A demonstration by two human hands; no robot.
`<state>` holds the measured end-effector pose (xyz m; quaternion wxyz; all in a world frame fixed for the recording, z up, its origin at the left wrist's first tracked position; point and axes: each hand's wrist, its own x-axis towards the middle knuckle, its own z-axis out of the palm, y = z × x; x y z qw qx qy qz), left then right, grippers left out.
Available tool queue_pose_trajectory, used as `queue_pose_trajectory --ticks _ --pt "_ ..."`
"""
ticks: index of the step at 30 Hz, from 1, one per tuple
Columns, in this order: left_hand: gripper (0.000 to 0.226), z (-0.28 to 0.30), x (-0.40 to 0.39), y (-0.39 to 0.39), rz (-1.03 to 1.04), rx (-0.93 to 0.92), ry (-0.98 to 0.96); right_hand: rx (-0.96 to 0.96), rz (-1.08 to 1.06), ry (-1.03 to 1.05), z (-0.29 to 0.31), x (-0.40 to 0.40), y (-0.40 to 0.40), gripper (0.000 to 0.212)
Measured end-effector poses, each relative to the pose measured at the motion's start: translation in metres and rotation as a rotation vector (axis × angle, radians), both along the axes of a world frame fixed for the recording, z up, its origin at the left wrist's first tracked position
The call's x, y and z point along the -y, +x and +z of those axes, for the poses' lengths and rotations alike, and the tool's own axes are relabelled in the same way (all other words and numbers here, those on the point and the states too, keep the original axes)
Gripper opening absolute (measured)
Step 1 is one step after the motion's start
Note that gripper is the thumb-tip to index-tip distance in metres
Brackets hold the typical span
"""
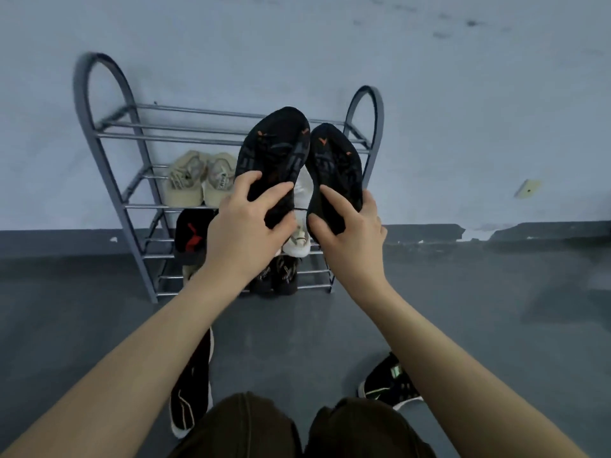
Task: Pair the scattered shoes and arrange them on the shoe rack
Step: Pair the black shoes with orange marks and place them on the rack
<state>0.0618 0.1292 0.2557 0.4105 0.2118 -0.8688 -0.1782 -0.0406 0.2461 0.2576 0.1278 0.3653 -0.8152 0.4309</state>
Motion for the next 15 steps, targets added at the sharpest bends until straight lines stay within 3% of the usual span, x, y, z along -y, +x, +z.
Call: queue_pose_trajectory --ticks 7,15 --pt "0.042 0.045 0.069 0.003 0.14 0.0 -0.046 -0.014 0.135 -0.098 0.04 0.086 -0.007 0.042" --pt "0.041 0.049 0.174 -0.017 0.265 0.067 -0.027 -0.032 0.204 -0.119 0.042 0.193 -0.035 0.041"
